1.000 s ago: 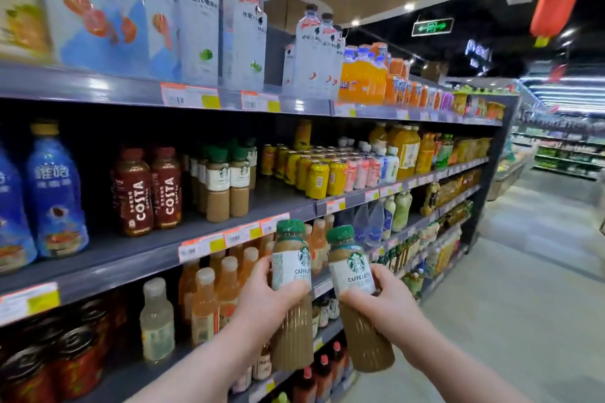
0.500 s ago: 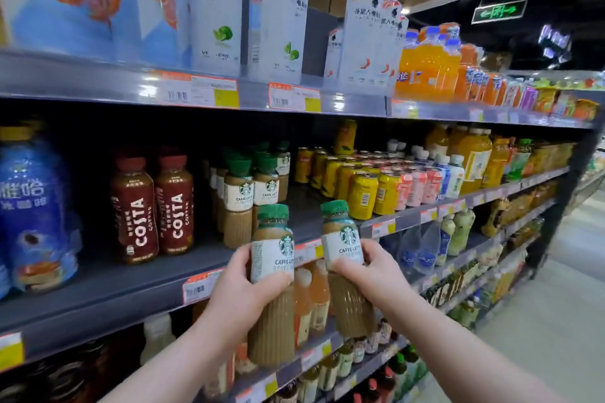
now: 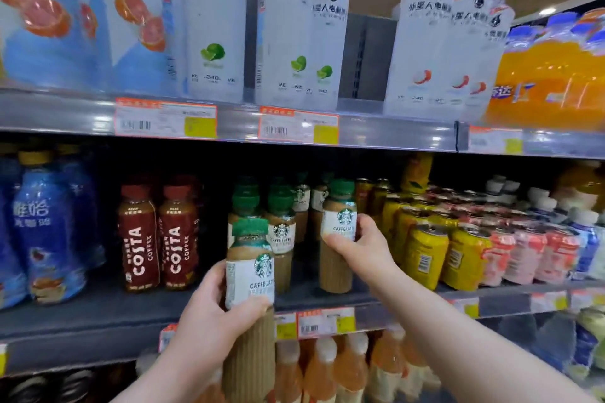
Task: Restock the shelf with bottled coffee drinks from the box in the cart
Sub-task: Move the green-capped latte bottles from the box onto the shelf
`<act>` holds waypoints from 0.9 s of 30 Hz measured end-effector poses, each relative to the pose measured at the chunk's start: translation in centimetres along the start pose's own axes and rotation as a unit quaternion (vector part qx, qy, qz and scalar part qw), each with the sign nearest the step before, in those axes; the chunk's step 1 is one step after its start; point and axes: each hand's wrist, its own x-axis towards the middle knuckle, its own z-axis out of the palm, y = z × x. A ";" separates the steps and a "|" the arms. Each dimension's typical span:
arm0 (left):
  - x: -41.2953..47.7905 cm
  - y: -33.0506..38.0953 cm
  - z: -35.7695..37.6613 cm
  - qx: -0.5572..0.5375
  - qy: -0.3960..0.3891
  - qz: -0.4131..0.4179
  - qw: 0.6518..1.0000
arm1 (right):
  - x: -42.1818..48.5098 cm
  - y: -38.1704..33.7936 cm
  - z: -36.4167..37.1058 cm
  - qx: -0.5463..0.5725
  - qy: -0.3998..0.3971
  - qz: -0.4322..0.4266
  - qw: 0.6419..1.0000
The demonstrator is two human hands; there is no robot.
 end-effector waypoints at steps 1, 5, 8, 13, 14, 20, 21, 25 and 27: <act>0.0 0.0 0.5 -0.002 0.013 0.001 1.000 | 0.8 0.3 0.1 -0.001 -0.020 -0.001 1.000; 0.0 0.3 2.2 -0.005 0.055 0.013 0.998 | 3.4 1.5 0.9 0.018 -0.080 -0.014 0.997; -0.1 0.2 3.3 -0.010 0.099 0.015 0.995 | 4.8 2.3 1.5 0.032 -0.106 -0.015 0.994; -0.1 -0.3 4.6 -0.007 0.136 0.007 0.991 | 7.0 3.2 1.6 0.016 -0.126 -0.019 0.992; -0.2 -0.3 4.7 0.000 0.138 0.006 0.990 | 7.4 3.3 1.7 0.007 -0.128 -0.022 0.991; -0.2 -0.3 5.4 0.026 0.147 0.012 0.989 | 8.4 3.2 2.7 0.004 -0.169 -0.021 0.985; -0.1 -0.3 5.5 0.027 0.144 0.014 0.989 | 8.5 3.3 2.9 0.002 -0.171 -0.021 0.985; 0.7 0.2 6.2 0.031 0.129 0.027 0.991 | 8.7 3.4 3.3 0.009 -0.176 -0.027 0.984; 1.3 0.4 6.8 0.034 0.109 0.036 0.993 | 8.5 3.3 3.1 0.010 -0.182 -0.033 0.983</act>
